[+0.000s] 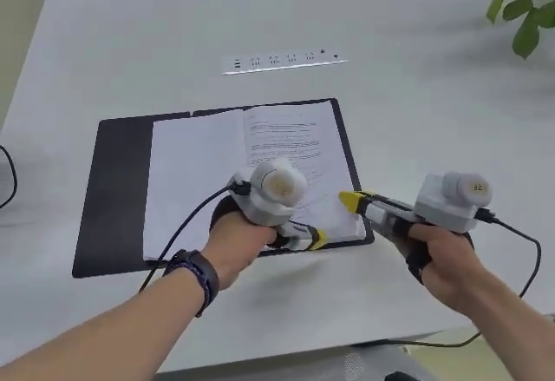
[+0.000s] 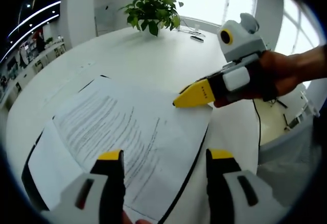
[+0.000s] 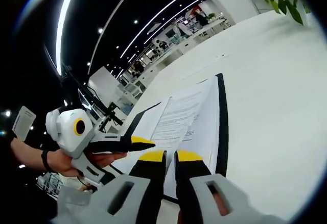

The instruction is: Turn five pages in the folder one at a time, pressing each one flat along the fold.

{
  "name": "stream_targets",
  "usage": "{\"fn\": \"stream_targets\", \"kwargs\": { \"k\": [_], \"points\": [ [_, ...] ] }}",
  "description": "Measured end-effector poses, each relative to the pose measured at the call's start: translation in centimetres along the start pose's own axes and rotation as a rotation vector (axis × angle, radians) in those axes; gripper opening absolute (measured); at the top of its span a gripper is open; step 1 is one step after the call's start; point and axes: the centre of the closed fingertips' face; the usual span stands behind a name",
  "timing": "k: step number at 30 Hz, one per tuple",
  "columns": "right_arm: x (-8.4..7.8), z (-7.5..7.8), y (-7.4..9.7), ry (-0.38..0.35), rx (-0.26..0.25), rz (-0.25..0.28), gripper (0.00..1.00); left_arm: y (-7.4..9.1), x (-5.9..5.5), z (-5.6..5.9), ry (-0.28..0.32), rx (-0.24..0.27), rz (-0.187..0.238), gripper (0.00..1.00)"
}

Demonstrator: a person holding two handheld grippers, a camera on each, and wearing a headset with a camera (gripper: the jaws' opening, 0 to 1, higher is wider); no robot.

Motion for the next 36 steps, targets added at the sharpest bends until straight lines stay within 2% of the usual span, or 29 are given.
{"fn": "stream_targets", "kwargs": {
  "k": [2,19,28,36],
  "points": [
    [0.1,-0.2,0.0,-0.006,0.003,0.009,0.0,0.5,-0.2,0.0,0.011,0.006,0.01,0.65],
    [-0.1,-2.1,0.0,-0.037,0.022,0.014,0.0,5.2,-2.6,-1.0,0.085,0.091,0.074,0.66],
    [0.4,-4.6,-1.0,-0.017,0.06,0.013,0.0,8.7,-3.7,-2.3,0.115,0.153,0.11,0.66],
    [0.8,-6.8,-1.9,0.011,0.098,0.005,0.0,11.0,-4.9,-3.0,0.146,0.193,0.129,0.67]
  ]
}}
Point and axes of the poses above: the centre of the closed fingertips' face, and the gripper's own axes: y roughly backward along the fingers, z roughly to its right, x roughly out of its top, and after that the axes turned 12 degrees about -x, right-handed
